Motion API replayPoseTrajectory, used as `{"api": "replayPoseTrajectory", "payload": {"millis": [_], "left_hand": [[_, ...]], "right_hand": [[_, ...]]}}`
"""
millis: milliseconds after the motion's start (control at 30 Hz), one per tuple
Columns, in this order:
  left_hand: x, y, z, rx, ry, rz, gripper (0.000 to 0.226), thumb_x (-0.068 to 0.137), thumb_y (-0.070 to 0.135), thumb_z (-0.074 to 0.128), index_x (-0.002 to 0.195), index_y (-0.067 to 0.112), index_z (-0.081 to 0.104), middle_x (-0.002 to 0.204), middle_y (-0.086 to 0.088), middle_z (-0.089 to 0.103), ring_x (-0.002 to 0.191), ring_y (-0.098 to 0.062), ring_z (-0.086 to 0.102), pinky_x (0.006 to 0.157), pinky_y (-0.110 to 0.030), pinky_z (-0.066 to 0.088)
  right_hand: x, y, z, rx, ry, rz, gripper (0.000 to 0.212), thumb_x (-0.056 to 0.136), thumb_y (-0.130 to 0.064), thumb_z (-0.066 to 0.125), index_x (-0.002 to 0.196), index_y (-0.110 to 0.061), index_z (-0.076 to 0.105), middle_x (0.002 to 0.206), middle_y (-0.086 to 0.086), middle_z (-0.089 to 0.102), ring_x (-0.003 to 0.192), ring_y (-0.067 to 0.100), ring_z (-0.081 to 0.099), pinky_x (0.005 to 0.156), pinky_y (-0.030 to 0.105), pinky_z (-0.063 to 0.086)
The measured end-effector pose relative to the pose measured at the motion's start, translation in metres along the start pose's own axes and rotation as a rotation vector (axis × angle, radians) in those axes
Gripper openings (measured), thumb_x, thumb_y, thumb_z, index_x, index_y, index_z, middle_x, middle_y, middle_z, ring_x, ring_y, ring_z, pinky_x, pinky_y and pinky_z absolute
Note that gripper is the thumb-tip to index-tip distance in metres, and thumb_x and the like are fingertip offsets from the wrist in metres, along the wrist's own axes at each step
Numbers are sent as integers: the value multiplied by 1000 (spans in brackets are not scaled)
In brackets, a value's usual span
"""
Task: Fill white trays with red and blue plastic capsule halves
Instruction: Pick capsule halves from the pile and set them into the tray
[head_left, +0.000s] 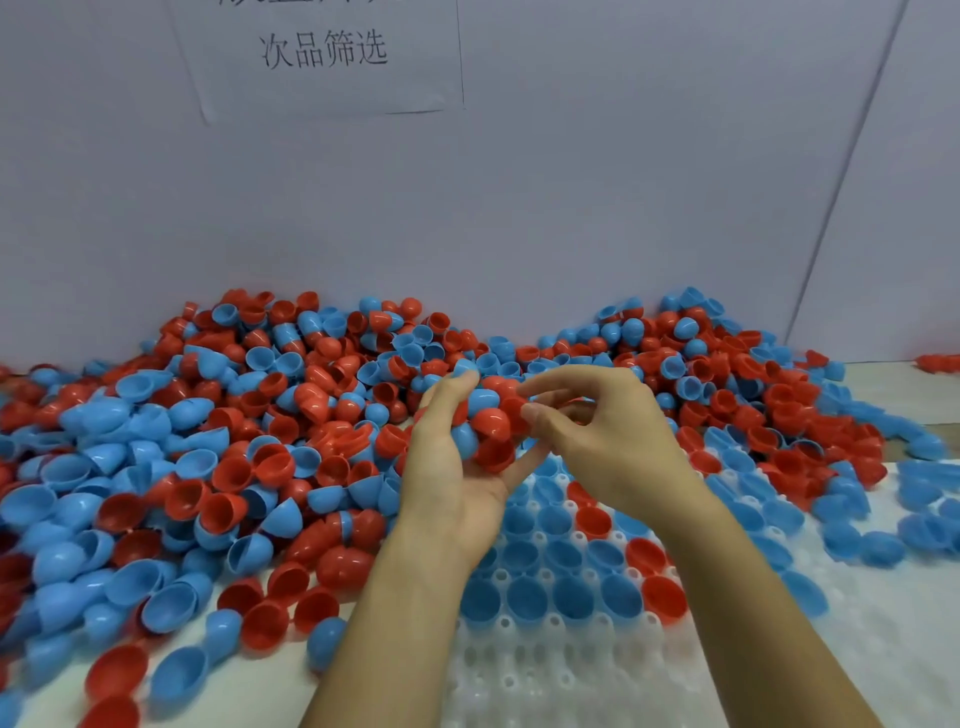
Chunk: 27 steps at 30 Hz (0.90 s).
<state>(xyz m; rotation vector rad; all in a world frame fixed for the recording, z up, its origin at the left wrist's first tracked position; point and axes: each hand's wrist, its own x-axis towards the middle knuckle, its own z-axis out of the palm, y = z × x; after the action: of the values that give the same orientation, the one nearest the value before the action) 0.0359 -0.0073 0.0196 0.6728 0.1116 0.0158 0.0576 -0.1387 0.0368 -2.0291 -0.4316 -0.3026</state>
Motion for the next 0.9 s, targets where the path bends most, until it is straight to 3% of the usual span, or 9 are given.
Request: {"api": "replayPoseTrajectory", "payload": {"millis": [167, 300, 367, 433, 567, 700, 767, 900], "left_hand": [[-1, -1, -3, 57, 14, -3, 47, 86, 30, 72, 129, 12, 63, 105, -17, 73, 98, -32, 73, 76, -51, 60], [-2, -2, -1, 96, 29, 0, 47, 85, 29, 73, 127, 10, 62, 102, -15, 69, 90, -29, 72, 70, -47, 60], [-1, -4, 1, 128, 47, -11, 49, 87, 27, 72, 131, 8, 60, 106, -19, 70, 92, -31, 71, 69, -46, 61], [-1, -6, 2, 151, 53, -21, 48, 87, 24, 72, 131, 9, 60, 118, -22, 70, 97, -33, 73, 70, -46, 61], [-2, -7, 5, 130, 31, -18, 46, 88, 16, 71, 132, 6, 58, 122, -24, 69, 95, -31, 74, 73, -45, 61], [1, -9, 3, 152, 39, 9, 39, 91, 14, 68, 128, 4, 59, 119, -22, 70, 94, -27, 72, 70, -42, 61], [3, -9, 2, 169, 39, 29, 30, 91, 13, 67, 120, 8, 61, 116, -22, 70, 98, -30, 70, 72, -43, 62], [3, -11, 0, 212, 1, 29, 42, 91, 14, 67, 131, 8, 57, 122, -23, 69, 102, -33, 71, 77, -44, 61]], "right_hand": [[3, 5, 5, -85, 243, -46, 13, 89, -11, 68, 95, -17, 77, 81, -12, 71, 77, -5, 65, 68, 8, 52], [2, 8, 3, -13, 362, -72, 19, 89, -6, 66, 93, -25, 64, 70, -13, 65, 69, -5, 66, 52, 8, 48], [1, 10, 3, 2, 345, -71, 26, 89, -4, 66, 85, -28, 59, 67, -11, 64, 65, -3, 66, 49, 9, 48], [1, 11, 5, -27, 324, -79, 28, 89, -1, 64, 79, -27, 65, 68, -15, 65, 67, -5, 66, 53, 8, 48], [1, 10, 5, -89, 243, -88, 28, 89, 1, 57, 93, -16, 79, 84, -15, 71, 80, -2, 67, 72, 5, 51], [-5, 7, 3, -80, 97, -134, 26, 81, 0, 59, 91, -12, 80, 75, -17, 69, 83, 1, 69, 72, 9, 54], [-5, 7, 2, -103, 29, -130, 25, 84, -2, 64, 101, -14, 78, 82, -23, 67, 83, -4, 68, 77, 9, 54], [-5, 9, -1, -170, 49, -96, 18, 86, -8, 72, 100, -19, 78, 78, -16, 67, 75, 1, 67, 74, 11, 54]]}}
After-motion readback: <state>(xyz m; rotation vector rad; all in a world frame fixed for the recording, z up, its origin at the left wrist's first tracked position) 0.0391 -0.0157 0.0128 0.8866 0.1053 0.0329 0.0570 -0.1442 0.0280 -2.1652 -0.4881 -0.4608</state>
